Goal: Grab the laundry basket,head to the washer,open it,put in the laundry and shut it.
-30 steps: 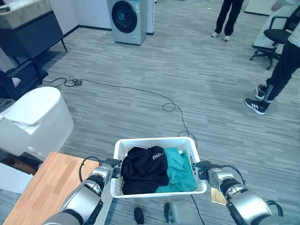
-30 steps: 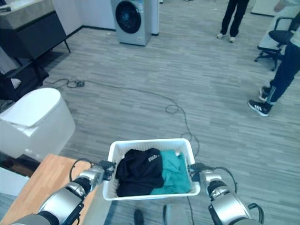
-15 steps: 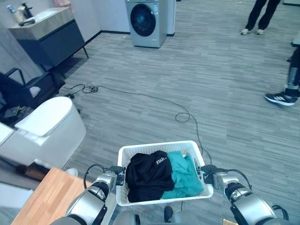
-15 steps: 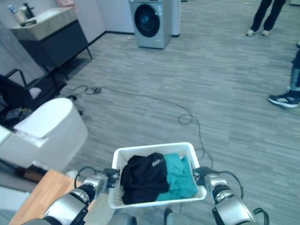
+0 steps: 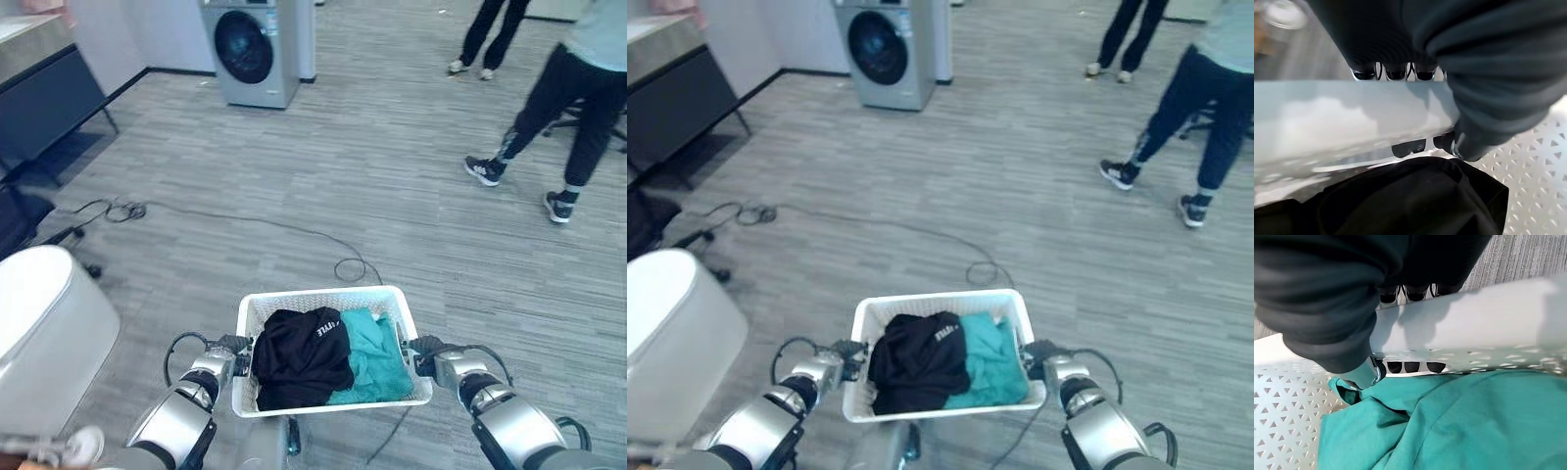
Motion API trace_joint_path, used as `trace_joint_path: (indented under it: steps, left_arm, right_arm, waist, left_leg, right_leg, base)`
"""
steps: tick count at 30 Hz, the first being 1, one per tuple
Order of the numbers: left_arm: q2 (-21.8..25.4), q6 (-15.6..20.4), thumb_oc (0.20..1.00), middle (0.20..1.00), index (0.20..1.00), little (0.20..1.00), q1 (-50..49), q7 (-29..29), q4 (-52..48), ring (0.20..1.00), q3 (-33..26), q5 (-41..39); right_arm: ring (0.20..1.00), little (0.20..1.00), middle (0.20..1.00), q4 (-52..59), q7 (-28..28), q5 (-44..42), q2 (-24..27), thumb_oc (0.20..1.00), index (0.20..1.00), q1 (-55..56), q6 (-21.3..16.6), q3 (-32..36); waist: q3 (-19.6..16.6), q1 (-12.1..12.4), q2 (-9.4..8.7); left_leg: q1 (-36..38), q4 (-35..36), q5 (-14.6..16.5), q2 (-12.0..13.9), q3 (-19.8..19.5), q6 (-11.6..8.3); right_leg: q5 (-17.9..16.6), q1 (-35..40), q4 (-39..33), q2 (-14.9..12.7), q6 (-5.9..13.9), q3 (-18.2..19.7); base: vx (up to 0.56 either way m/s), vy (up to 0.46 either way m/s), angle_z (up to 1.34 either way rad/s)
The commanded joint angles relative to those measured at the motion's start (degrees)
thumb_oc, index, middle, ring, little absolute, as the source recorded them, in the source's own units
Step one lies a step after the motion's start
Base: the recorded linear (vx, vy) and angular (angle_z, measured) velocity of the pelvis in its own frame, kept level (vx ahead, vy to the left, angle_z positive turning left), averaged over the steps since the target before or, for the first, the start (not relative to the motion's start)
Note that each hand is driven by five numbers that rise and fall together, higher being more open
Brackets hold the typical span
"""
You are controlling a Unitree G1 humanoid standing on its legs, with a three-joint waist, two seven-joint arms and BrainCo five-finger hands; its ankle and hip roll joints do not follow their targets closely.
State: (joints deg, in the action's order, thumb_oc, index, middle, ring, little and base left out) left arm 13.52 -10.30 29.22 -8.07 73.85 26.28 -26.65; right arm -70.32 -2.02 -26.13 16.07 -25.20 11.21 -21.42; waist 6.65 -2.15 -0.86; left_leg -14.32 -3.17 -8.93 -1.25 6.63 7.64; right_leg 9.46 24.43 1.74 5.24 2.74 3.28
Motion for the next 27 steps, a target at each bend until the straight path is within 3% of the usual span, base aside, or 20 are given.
trace_joint_path:
  steps: [1,4,6,8,9,11,12,13,15,16,17,18,21,23,24,25,27]
  left_arm:
    - [-0.88,2.78,0.2,0.2,0.2,0.2,4.66,3.83,-1.96,0.2,-3.21,-4.12]
    - [-1.15,2.92,0.2,0.2,0.2,0.2,4.43,3.21,-2.58,0.2,-3.1,-4.14]
    - [-1.42,2.86,0.2,0.2,0.2,0.2,4.68,2.8,-2.89,0.2,-2.98,-4.34]
    - [-1.33,2.61,0.2,0.2,0.2,0.2,5.14,2.51,-3.0,0.2,-2.9,-4.45]
    - [-1.1,2.46,0.2,0.2,0.2,0.2,5.37,2.87,-2.72,0.2,-2.95,-4.28]
    - [-1.12,2.3,0.2,0.2,0.2,0.2,6.45,3.38,-2.48,0.2,-3.01,-4.23]
    - [-1.12,2.3,0.2,0.2,0.2,0.2,6.48,3.39,-2.47,0.2,-3.04,-4.23]
    - [-1.1,2.2,0.2,0.2,0.2,0.2,7.52,3.67,-2.3,0.2,-2.72,-3.77]
    - [-1.01,2.02,0.2,0.2,0.2,0.2,8.52,4.17,-2.46,0.2,-2.37,-3.25]
    - [-1.02,2.02,0.2,0.2,0.2,0.2,8.52,4.19,-2.45,0.2,-2.38,-3.24]
    - [-1.13,2.4,0.2,0.2,0.2,0.2,8.91,4.54,-2.79,0.2,-2.41,-2.65]
    - [-1.19,2.5,0.2,0.2,0.2,0.2,9.05,4.64,-2.99,0.2,-2.45,-2.36]
    - [-0.99,2.68,0.2,0.2,0.2,0.2,8.6,4.9,-3.38,0.2,-3.12,-1.89]
    - [-1.52,2.37,0.2,0.2,0.2,0.2,7.83,5.19,-3.19,0.2,-3.23,-2.04]
    - [-1.84,2.2,0.2,0.2,0.2,0.2,7.2,5.3,-3.05,0.2,-3.53,-2.1]
    - [-2.9,2.17,0.2,0.2,0.2,0.2,6.44,5.41,-3.16,0.2,-3.15,-2.56]
    - [-3.07,1.94,0.2,0.2,0.2,0.2,6.1,5.39,-3.04,0.2,-2.9,-2.68]
  right_arm:
    - [0.2,0.2,0.2,3.7,5.35,-1.53,0.42,0.2,0.2,-2.63,-0.82,3.34]
    - [0.2,0.2,0.2,4.03,5.56,-0.64,-0.09,0.2,0.2,-2.57,-0.65,3.88]
    - [0.2,0.2,0.2,3.89,5.71,-0.5,-0.51,0.2,0.2,-2.77,-0.67,4.31]
    - [0.2,0.2,0.2,3.51,5.7,0.05,-0.52,0.2,0.2,-2.88,-0.46,4.36]
    - [0.2,0.2,0.2,3.35,5.78,0.05,-0.44,0.2,0.2,-2.98,-0.47,4.48]
    - [0.2,0.2,0.2,3.34,5.83,-0.42,-0.46,0.2,0.2,-3.62,-0.62,4.55]
    - [0.2,0.2,0.2,3.33,5.83,-0.42,-0.45,0.2,0.2,-3.65,-0.62,4.54]
    - [0.2,0.2,0.2,3.28,5.46,-1.11,-0.46,0.2,0.2,-4.04,-0.7,4.44]
    - [0.2,0.2,0.2,3.33,5.24,-2.26,-0.2,0.2,0.2,-4.47,-0.77,4.56]
    - [0.2,0.2,0.2,3.32,5.23,-2.27,-0.2,0.2,0.2,-4.46,-0.78,4.54]
    - [0.2,0.2,0.2,3.8,4.91,-2.71,-0.05,0.2,0.2,-4.4,-0.88,4.71]
    - [0.2,0.2,0.2,3.94,4.87,-2.81,0.02,0.2,0.2,-4.29,-0.88,4.9]
    - [0.2,0.2,0.2,4.07,4.75,-2.64,1.06,0.2,0.2,-3.81,-0.61,5.42]
    - [0.2,0.2,0.2,4.41,5.13,-2.46,2.03,0.2,0.2,-2.97,-0.22,5.44]
    - [0.2,0.2,0.2,4.53,5.26,-2.6,2.4,0.2,0.2,-2.56,-0.04,5.7]
    - [0.2,0.2,0.2,4.52,5.26,-2.82,3.18,0.2,0.2,-2.1,0.06,5.48]
    - [0.2,0.2,0.2,4.66,5.11,-2.89,3.85,0.2,0.2,-1.48,0.23,5.67]
  waist:
    - [-2.12,2.58,1.56]
    - [-2.06,2.45,1.09]
    - [-1.49,2.31,1.67]
    - [-0.44,1.67,3.59]
    - [0.03,0.85,3.66]
    - [0.85,-0.39,3.99]
    - [0.81,-0.43,4.11]
    - [1.34,-2.05,4.47]
    - [1.34,-3.17,3.42]
    - [1.63,-3.4,3.62]
    - [1.6,-4.46,3.28]
    - [1.54,-4.84,2.98]
    - [1.34,-6.48,3.17]
    - [-0.53,-7.41,2.78]
    - [-1.2,-7.8,3.03]
    - [-1.71,-8.56,3.64]
    - [-1.66,-8.31,2.67]
  left_leg:
    - [0.83,-0.6,0.66,2.32,0.4,-9.5]
    - [2.75,-2.81,4.55,0.07,0.88,-7.38]
    - [5.4,-2.59,6.5,-0.25,1.52,-6.15]
    - [7.76,-2.07,7.66,0.46,1.35,-5.35]
    - [9.66,-1.49,8.39,-0.04,0.4,-5.17]
    - [13.45,0.11,9.22,-0.83,-0.92,-5.29]
    - [13.36,0.15,9.13,-0.71,-0.97,-5.32]
    - [16.5,1.22,10.41,-1.45,-2.66,-6.04]
    - [18.71,1.47,11.82,-2.94,-3.89,-6.64]
    - [19.16,1.49,12.03,-2.72,-4.15,-6.67]
    - [22.16,2.19,13.86,-3.41,-5.49,-7.36]
    - [22.95,2.04,14.61,-3.69,-5.91,-7.62]
    - [26.94,0.82,18.19,-3.44,-7.88,-8.34]
    - [30.39,-2.27,20.39,-3.68,-9.24,-8.94]
    - [31.04,-4.42,19.3,-3.09,-9.45,-9.78]
    - [28.32,-14.71,13.03,-1.61,-9.77,-13.05]
    - [23.07,-26.23,5.43,-0.26,-8.87,-16.43]
  right_leg:
    - [-0.73,-9.94,8.82,-7.49,4.16,0.59]
    - [-9.65,-14.3,20.1,-9.5,7.1,0.67]
    - [-15.78,-17.84,27.48,-10.37,7.91,-1.3]
    - [-17.2,-22.81,33.98,-8.49,7.97,-3.17]
    - [-13.91,-25.35,35.4,-6.96,7.41,-2.69]
    - [-10.04,-30.11,31.73,-7.18,5.84,-5.91]
    - [-10.23,-30.14,31.54,-7.07,5.8,-5.99]
    - [-5.49,-33.89,24.29,-5.54,4.26,-7.75]
    - [-7.27,-36.09,14.08,-5.69,4.64,-7.87]
    - [-7.35,-35.32,13.47,-5.51,4.64,-8.16]
    - [-10.33,-36.56,4.85,-6.47,5.32,-8.87]
    - [-11.69,-37.27,2.5,-7.26,5.73,-8.81]
    - [-14.92,-39.42,-0.85,-9.16,7.09,-8.4]
    - [-16.67,-37.79,1.43,-8.7,6.24,-7.01]
    - [-16.49,-37.2,2.13,-8.02,5.74,-6.77]
    - [-14.91,-34.93,3.19,-6.71,3.77,-7.25]
    - [-12.76,-31.07,2.94,-6.55,1.99,-7.91]
  base:
    - [0.46,0.174,0.13]
    - [0.37,0.152,-0.08]
    - [0.34,0.195,-0.05]
    - [0.33,0.198,0.1]
    - [0.36,0.162,0.2]
    - [0.32,0.109,0.32]
    - [0.41,0.076,0.44]
    - [0.41,0.028,0.49]
    - [0.42,-0.005,0.41]
    - [0.49,-0.045,0.72]
    - [0.47,-0.05,0.84]
    - [0.61,-0.076,0.94]
    - [0.47,-0.08,0.71]
    - [0.68,-0.179,0.42]
    - [0.82,-0.262,0.39]
    - [0.58,-0.221,0.17]
    - [0.44,-0.231,0.02]
